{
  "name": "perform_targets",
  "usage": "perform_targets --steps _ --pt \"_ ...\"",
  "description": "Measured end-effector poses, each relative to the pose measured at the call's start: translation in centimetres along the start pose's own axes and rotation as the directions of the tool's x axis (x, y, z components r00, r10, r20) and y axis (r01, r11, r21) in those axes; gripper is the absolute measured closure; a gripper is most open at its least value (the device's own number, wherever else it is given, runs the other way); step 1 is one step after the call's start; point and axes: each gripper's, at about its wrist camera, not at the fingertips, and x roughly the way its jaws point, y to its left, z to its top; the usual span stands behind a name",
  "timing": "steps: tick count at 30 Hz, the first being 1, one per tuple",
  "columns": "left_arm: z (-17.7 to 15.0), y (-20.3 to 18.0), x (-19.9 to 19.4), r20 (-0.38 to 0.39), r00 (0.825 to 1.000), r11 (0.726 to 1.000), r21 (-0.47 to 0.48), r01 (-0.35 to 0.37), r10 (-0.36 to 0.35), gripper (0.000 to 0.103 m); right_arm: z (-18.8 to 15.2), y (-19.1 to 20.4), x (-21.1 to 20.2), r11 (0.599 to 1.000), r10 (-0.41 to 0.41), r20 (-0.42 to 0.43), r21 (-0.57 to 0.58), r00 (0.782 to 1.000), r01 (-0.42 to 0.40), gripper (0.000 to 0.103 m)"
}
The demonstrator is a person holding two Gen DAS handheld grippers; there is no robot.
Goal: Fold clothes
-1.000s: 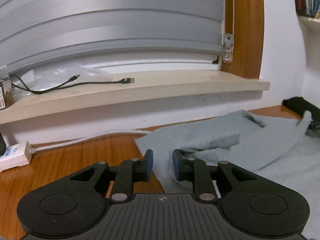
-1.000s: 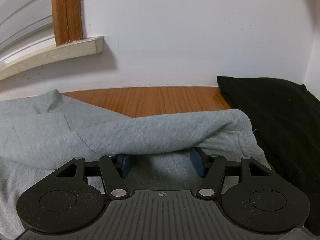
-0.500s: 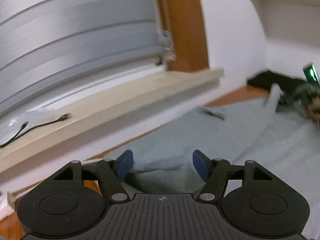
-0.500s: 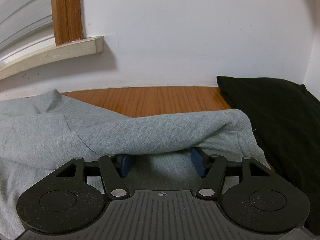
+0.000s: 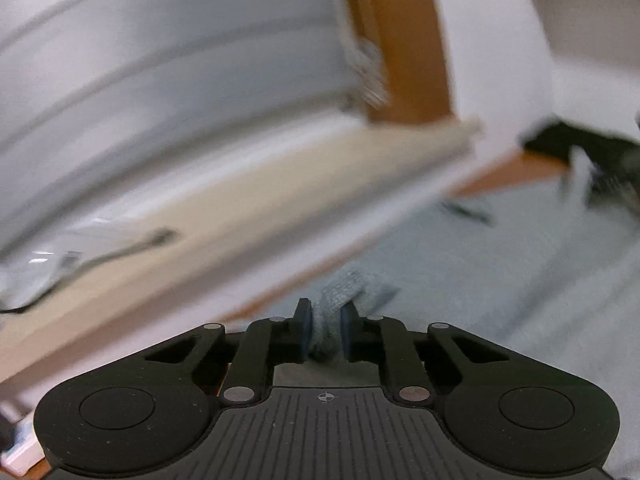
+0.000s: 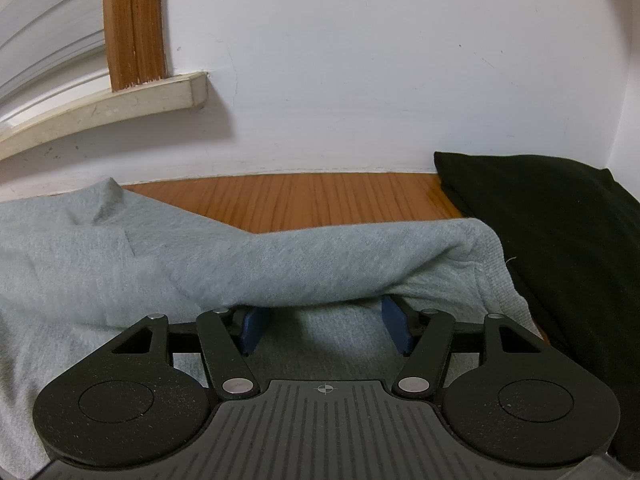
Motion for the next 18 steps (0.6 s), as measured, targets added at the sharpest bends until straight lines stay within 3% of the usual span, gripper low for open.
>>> perform_targets --steps 3,6,9,13,18 --pt "-1.1 3.1 -2.4 0.058 0.997 0.981 -0.190 -0.044 0.056 0.087 0.0 0.1 0.0 1.000 0.000 0.000 0.000 1.000 0.000 0.042" --pt "-3.6 5.3 -3.4 0.023 0.994 0.953 -0.288 -0.097 0.108 0.086 0.0 0.1 0.0 1.000 0.000 0.000 -0.001 1.000 0.000 0.042" --pt "-6.6 6.7 -4.4 -0.023 0.994 0.927 -0.360 -0.104 0.103 0.084 0.0 0.1 0.0 1.000 0.000 0.000 0.000 1.000 0.000 0.042" --pt "-8.8 7.5 -5.8 -0.049 0.992 0.911 -0.394 -0.124 0.114 0.084 -0.1 0.2 0.0 1.000 0.000 0.000 0.000 1.000 0.000 0.042" --pt "-8.7 7.7 -7.5 -0.030 0.990 0.905 -0.402 -0.136 0.136 0.084 -0.1 0.2 -0.1 1.000 0.000 0.000 -0.001 1.000 0.000 0.042"
